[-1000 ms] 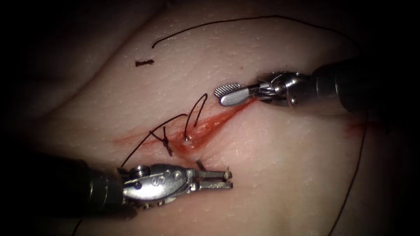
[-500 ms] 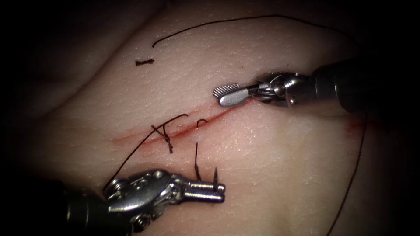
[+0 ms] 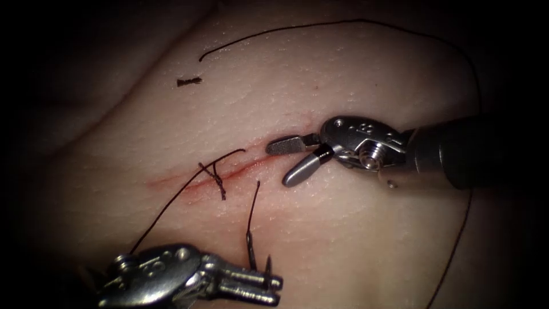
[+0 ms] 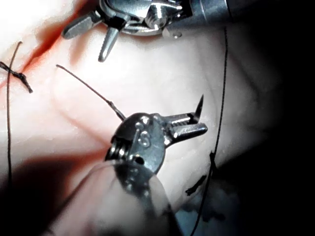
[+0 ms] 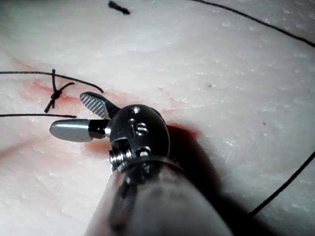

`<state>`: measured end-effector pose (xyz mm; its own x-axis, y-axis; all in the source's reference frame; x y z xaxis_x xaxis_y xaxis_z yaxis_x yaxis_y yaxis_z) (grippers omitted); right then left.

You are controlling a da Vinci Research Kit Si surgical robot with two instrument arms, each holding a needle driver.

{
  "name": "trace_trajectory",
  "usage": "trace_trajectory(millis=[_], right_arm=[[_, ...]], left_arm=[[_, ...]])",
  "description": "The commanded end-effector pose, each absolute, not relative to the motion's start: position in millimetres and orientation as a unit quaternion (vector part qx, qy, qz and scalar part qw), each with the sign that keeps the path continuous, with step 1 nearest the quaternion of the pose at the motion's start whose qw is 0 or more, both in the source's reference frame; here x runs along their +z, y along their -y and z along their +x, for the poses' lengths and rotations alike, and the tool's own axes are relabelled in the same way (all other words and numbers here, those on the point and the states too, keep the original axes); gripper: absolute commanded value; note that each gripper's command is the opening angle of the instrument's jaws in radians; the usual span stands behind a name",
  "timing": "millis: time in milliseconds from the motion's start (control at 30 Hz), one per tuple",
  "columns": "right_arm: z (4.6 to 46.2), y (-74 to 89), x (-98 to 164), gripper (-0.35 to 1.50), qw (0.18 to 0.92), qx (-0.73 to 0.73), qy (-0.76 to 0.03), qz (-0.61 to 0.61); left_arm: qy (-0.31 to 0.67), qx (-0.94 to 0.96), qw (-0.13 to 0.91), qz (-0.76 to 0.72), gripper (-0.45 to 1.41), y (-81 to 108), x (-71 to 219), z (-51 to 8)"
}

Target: Wound Closure

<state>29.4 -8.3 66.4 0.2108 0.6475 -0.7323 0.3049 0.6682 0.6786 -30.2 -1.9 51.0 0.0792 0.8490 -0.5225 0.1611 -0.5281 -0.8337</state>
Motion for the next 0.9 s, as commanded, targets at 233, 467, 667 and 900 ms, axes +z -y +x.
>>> trace_trajectory(millis=[233,467,667,900], right_arm=[[31.3,11.6,67.9,1.23,0.695,0.087,-0.611,0.37],[32.1,11.6,70.1,1.16,0.705,0.084,-0.605,0.36],[31.9,12.0,71.1,1.11,0.716,0.078,-0.595,0.356],[32.4,13.0,71.7,0.94,0.728,0.077,-0.587,0.347]], left_arm=[[0.371,0.572,0.295,-0.67,-0.45,2.7,49.8,-30.6],[0.364,0.578,0.284,-0.673,-0.45,2.9,47.0,-30.7],[0.353,0.584,0.272,-0.679,-0.45,2.9,44.9,-30.2],[0.32,0.607,0.26,-0.68,-0.45,2.3,42.7,-30.0]])
